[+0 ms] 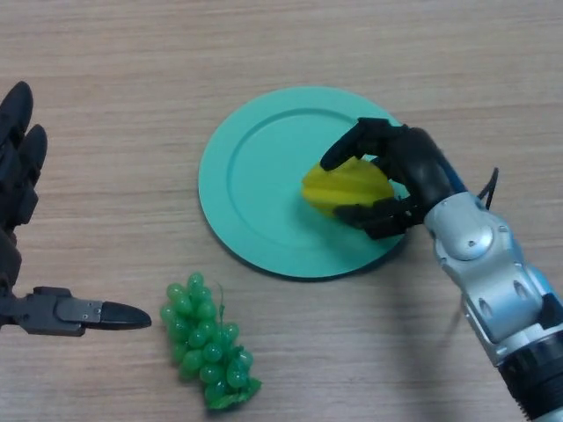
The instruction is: Pick up the yellow starfruit and place it on the plate
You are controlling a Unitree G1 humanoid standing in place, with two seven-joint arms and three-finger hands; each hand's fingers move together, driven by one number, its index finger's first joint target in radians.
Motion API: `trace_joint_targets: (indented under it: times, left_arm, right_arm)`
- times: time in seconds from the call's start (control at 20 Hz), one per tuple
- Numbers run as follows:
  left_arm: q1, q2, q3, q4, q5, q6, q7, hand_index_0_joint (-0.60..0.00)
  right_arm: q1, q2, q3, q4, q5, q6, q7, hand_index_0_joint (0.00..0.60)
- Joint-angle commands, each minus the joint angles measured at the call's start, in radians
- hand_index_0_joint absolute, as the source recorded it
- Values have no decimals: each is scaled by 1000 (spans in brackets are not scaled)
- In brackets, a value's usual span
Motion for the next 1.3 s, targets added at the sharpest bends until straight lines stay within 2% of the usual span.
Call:
trace_joint_targets:
  times: [0.05, 0.1, 0.15, 0.35, 0.45, 0.7, 0.75, 0.85, 0.95, 1.15, 1.3]
  left_arm:
    - [-9, 33, 75, -60, -30, -93, -9, 0]
    - [-9, 32, 80, -62, -35, -83, -17, 0]
    - [-8, 31, 81, -62, -36, -81, -20, 0]
    - [-15, 28, 76, -50, -27, -97, -13, 0]
    - [-22, 30, 64, -43, -22, -104, -8, 0]
    - [-32, 38, 52, -36, -36, -116, -12, 0]
    - [-32, 39, 49, -33, -32, -116, -14, 0]
    - [-33, 42, 27, -36, -20, -81, -27, 0]
    - [-33, 33, 7, -30, 0, -92, -24, 0]
    - [-60, 32, -47, -46, 12, -67, 19, 0]
    - [-68, 21, -94, -87, 21, -49, 37, 0]
  right_arm:
    - [-73, -3, -37, -28, -28, -76, -47, 200]
    - [-83, -3, -36, 9, -114, -96, -50, 57]
    - [-88, -3, -36, 28, -157, -107, -53, 0]
    - [-76, -3, -62, -26, -175, -154, -70, 0]
    - [-58, -3, -101, -101, -173, -171, -49, 0]
    - [77, -5, -232, -407, -89, -93, 125, 0]
    - [95, -7, -249, -441, -81, -78, 137, 0]
    - [156, -37, -279, -521, -64, -116, 111, 0]
    - [243, -50, -306, -621, -8, -136, 106, 0]
    - [417, -60, -350, -828, 188, -106, 125, 0]
    - [533, -35, -332, -940, 328, -91, 110, 0]
